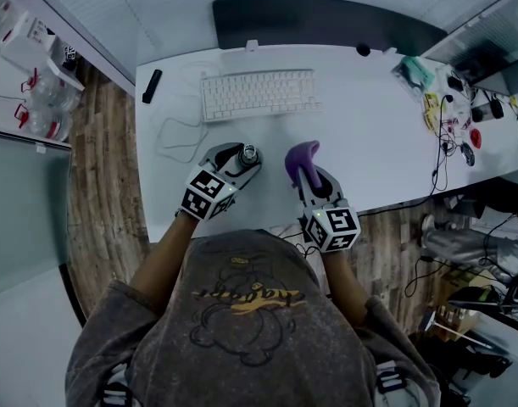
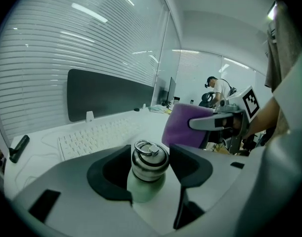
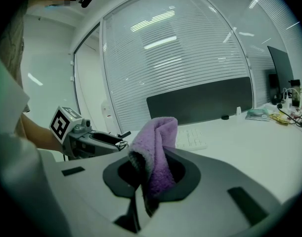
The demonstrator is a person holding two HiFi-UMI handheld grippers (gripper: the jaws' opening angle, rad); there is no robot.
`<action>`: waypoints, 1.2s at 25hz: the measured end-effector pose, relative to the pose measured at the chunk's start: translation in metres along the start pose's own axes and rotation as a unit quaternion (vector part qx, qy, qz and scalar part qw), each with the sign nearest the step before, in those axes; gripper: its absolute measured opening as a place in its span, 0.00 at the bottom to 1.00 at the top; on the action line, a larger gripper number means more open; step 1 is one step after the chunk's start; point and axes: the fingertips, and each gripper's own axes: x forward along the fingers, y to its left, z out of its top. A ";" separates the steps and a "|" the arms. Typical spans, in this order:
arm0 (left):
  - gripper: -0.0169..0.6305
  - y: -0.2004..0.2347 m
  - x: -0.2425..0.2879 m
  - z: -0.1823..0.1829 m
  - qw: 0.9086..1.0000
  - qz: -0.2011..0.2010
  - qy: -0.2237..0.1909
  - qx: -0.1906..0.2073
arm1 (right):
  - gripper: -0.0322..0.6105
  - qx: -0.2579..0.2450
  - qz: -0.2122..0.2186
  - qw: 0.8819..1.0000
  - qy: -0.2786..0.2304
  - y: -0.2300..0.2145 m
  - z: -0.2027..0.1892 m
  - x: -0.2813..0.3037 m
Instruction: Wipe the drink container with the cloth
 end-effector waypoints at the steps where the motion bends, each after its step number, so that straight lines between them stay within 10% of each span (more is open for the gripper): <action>1: 0.41 0.000 0.000 0.000 1.000 0.002 -0.001 -0.003 | 0.13 0.000 0.000 1.000 0.001 -0.001 -0.001 0.000; 30: 0.40 -0.001 0.002 0.000 1.000 0.001 -0.005 -0.029 | 0.13 -0.069 0.106 0.991 0.040 -0.007 0.026 0.081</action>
